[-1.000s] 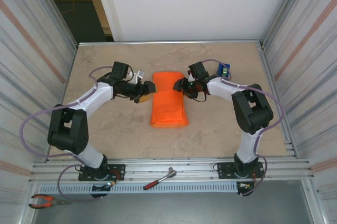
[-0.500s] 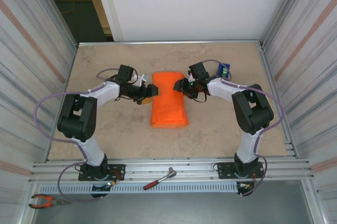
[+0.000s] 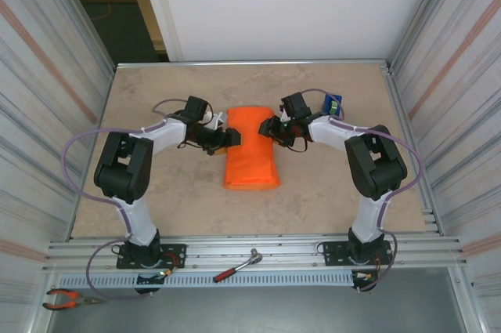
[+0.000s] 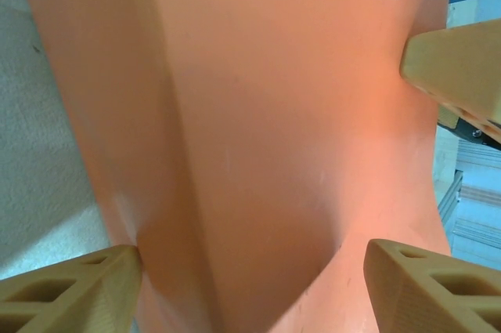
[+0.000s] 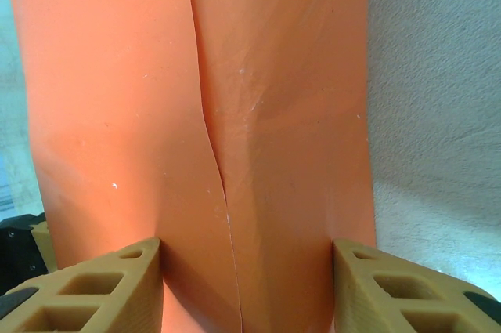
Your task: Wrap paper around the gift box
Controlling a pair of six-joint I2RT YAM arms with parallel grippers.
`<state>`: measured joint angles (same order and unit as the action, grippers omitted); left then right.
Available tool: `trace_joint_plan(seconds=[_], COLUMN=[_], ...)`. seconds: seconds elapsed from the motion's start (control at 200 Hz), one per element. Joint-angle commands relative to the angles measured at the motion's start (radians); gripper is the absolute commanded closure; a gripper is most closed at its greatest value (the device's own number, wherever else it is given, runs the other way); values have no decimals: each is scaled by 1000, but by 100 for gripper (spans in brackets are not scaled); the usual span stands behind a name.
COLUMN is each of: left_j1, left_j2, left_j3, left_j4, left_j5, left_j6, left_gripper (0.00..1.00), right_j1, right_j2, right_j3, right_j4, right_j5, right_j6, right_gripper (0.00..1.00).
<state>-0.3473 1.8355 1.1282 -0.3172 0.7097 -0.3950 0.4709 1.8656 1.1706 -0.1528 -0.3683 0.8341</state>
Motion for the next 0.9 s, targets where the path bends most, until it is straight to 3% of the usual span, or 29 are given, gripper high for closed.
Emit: trace_joint_plan(seconds=[0.0, 0.336, 0.892], left_j1=[-19, -66, -88], left_j2=[-36, 21, 43], left_j3=[39, 32, -28], left_j4=[-22, -40, -113], left_j5=[-23, -119, -291], left_j6=[30, 49, 65], left_gripper=[24, 25, 34], right_j1=[4, 12, 15], right_j2=[16, 26, 33], right_j3=[-42, -28, 13], right_j4=[-70, -71, -98], right_j5=[32, 29, 10], right_j6=[5, 10, 0], right_gripper=[50, 50, 50])
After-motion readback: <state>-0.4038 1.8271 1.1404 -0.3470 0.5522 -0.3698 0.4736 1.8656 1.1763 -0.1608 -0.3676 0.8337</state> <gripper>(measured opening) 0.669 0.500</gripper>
